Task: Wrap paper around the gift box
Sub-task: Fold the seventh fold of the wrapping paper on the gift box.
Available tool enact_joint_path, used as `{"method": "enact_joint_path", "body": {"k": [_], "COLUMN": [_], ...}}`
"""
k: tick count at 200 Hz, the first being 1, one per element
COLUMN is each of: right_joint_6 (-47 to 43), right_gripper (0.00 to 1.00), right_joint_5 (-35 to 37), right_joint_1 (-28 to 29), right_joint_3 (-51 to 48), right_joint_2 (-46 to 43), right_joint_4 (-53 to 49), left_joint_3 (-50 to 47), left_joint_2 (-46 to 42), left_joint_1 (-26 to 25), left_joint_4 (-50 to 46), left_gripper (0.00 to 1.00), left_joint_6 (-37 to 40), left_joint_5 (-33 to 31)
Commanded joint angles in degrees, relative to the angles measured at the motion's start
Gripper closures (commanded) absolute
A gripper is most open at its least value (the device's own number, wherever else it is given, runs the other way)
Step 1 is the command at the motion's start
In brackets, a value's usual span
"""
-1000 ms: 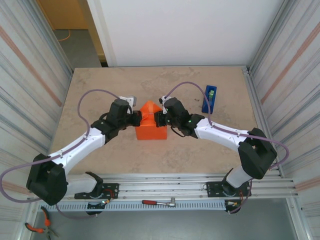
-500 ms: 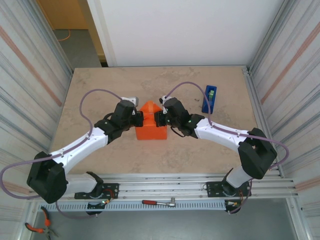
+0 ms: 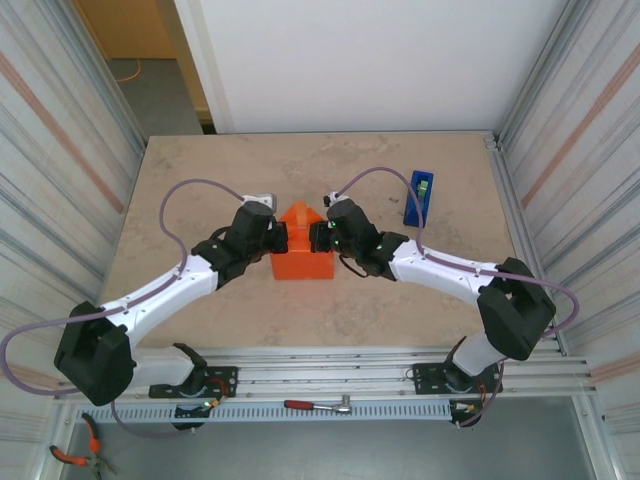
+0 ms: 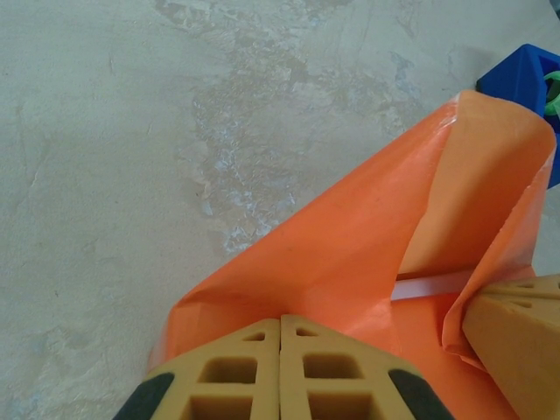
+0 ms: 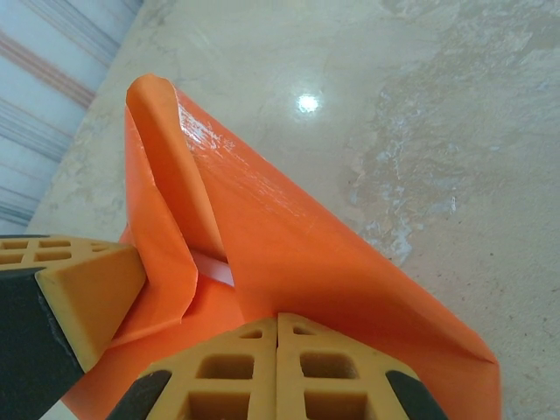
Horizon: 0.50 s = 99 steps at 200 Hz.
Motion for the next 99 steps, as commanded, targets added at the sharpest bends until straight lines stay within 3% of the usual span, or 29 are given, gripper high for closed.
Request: {"method": "enact_joint_path", "body": {"k": [1,73,99], "right_joint_6": [3.6,3.0,2.7], "right_gripper": [1.00,1.00,1.00], "right_joint_5": [-4.2,-4.6,-4.7], "right_joint_1": [2.8,2.8,2.7], "right_joint_3": [-3.8,-3.2,-3.0], "right_joint_2": [2.2,2.6,2.5], "right_joint_4": [-10.7,-11.1,-11.4], "left_joint_3": [1.2,4.5,5.8], "left_joint_2": [1.0,3.2,4.3], "left_joint_1": [-1.2,-3.4,-4.5], "left_joint_4": [-5.1,-8.0,-8.8], "left_gripper": [0.93,0.93,0.89], "left_joint_6": [2.3,1.6,1.0], "left_joint_5": [-0.3,-1.4,-2.4]}}
